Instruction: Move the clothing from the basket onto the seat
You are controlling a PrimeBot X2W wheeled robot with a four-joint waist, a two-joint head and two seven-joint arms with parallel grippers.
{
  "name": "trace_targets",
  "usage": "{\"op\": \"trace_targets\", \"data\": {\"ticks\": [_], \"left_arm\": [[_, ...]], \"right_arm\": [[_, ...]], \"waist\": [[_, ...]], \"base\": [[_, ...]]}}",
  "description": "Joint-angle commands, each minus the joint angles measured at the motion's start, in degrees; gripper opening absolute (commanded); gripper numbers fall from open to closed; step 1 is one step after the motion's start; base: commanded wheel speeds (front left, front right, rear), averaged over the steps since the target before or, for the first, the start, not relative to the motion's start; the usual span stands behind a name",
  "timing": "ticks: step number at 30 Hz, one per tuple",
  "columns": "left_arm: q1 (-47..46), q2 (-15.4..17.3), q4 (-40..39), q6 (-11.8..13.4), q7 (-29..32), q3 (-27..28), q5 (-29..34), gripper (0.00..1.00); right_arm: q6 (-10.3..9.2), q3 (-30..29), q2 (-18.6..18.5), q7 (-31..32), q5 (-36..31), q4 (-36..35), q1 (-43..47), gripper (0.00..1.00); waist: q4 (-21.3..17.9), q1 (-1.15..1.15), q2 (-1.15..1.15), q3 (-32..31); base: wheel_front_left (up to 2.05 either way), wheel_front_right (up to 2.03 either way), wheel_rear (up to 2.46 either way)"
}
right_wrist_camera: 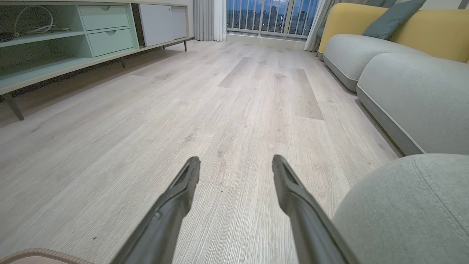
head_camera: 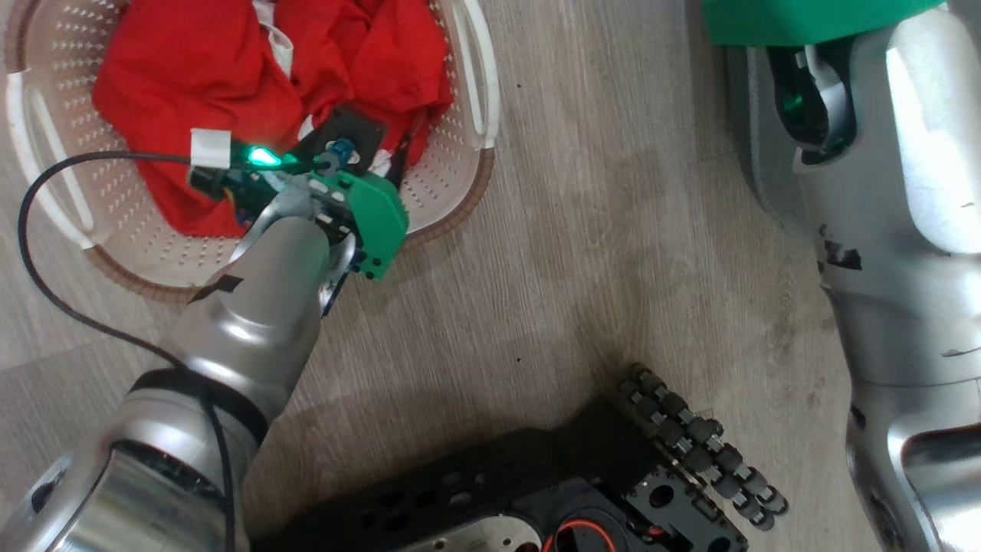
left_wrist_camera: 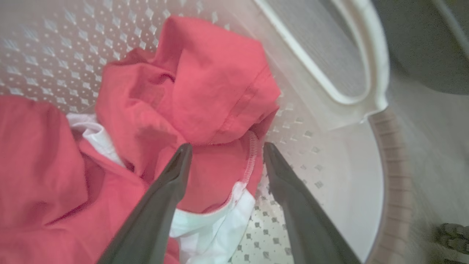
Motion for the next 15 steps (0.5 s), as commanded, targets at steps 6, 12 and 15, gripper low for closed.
{"op": "trace_targets", "data": {"ticks": [6,12,15], "left_arm": [[-1.4,0.4,3.0,3.3,-0.5,-0.1,-0.4,1.0],[-2.5,0.4,5.7,3.1,-0.2,-1.8,-0.5,1.0],[-2.7,0.4,6.4,3.1,0.4,-2.5,-1.0,1.0]], "right_arm": [[-0.01,-0.9,1.0,-0.4,0.7,-2.7,3.3,1.0],[-0.01,-2.1,1.0,-0.4,0.8,-3.7,4.7,1.0],[-0.01,-2.3,1.0,-0.4,0.9,-4.1,5.1,1.0]], "waist": [[-0.7,-0.01,0.0,0.6],[-0.8,-0.01,0.0,1.2],[-0.8,-0.01,0.0,1.3]], "base": [[0.0,0.0,0.0],[0.0,0.0,0.0],[0.0,0.0,0.0]]}}
